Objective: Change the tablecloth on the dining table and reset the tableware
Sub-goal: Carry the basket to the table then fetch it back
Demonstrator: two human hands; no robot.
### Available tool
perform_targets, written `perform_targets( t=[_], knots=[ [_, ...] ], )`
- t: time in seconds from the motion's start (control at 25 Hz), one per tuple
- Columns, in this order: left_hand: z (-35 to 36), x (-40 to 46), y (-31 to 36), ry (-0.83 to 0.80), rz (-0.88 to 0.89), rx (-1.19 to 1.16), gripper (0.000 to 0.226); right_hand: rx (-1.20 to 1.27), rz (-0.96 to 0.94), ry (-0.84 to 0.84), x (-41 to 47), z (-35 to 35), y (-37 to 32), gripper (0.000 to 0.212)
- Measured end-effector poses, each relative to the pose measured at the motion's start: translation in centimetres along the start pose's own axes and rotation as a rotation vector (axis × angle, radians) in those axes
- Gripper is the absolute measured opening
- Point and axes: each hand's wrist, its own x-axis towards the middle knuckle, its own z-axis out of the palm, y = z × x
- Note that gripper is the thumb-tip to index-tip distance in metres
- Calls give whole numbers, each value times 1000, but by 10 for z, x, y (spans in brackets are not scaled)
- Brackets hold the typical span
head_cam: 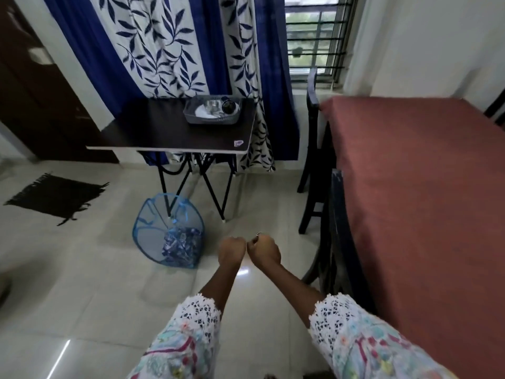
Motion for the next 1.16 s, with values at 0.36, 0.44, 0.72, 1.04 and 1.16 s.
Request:
perform_targets(
  t=[0.36, 0.44, 0.72, 1.04, 1.16],
  knots=[
    [-57, 200, 142, 89, 152, -24, 27, 52, -12, 153, 218, -29, -124, 15],
    [-68, 253, 167, 61, 162, 2, 28, 86, -7, 165, 266, -20, -152, 15],
    [-109, 422, 275, 41, 212, 19, 33, 74, 10, 209, 420, -6, -251, 14],
    [-75, 637, 376, -57, 186, 64, 41, 14, 48, 208, 614, -17, -296, 15],
    [-62, 702, 424, -25, 169, 108, 39, 15, 56, 187, 697, -33, -311, 16]
  ],
)
